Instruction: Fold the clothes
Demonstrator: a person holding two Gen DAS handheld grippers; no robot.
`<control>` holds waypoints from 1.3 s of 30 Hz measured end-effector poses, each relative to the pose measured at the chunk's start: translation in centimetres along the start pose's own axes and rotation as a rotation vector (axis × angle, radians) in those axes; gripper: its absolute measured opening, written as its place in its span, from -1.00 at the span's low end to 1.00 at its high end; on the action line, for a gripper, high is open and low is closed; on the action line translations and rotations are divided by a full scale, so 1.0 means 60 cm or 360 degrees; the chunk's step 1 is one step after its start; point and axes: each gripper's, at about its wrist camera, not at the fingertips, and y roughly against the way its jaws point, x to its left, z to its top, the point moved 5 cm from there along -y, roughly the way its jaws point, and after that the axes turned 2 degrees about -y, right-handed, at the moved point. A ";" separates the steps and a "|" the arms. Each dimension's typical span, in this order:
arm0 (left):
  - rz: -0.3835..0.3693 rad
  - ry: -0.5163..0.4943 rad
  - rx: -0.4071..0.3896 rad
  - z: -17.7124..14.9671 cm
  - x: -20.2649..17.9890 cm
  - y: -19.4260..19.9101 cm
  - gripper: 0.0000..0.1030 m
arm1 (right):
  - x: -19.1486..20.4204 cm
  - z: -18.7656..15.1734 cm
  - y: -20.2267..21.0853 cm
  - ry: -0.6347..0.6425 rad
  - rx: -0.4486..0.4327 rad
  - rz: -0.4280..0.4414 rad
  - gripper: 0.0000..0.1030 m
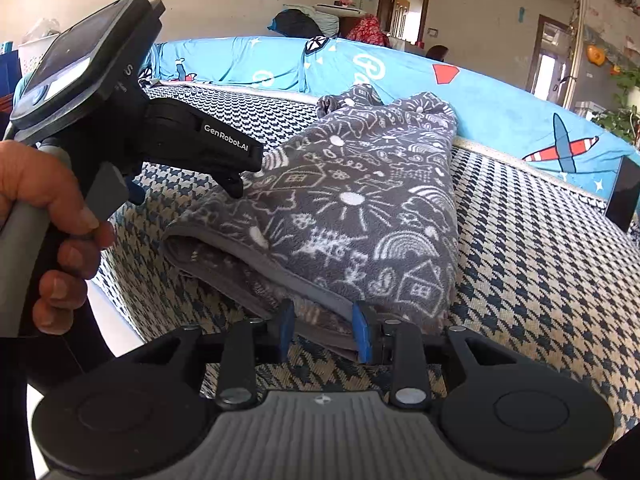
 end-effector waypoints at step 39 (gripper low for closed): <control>-0.0404 -0.0310 -0.0171 0.009 -0.150 0.064 1.00 | -0.041 0.020 0.047 -0.0220 -0.0115 -0.0037 -0.21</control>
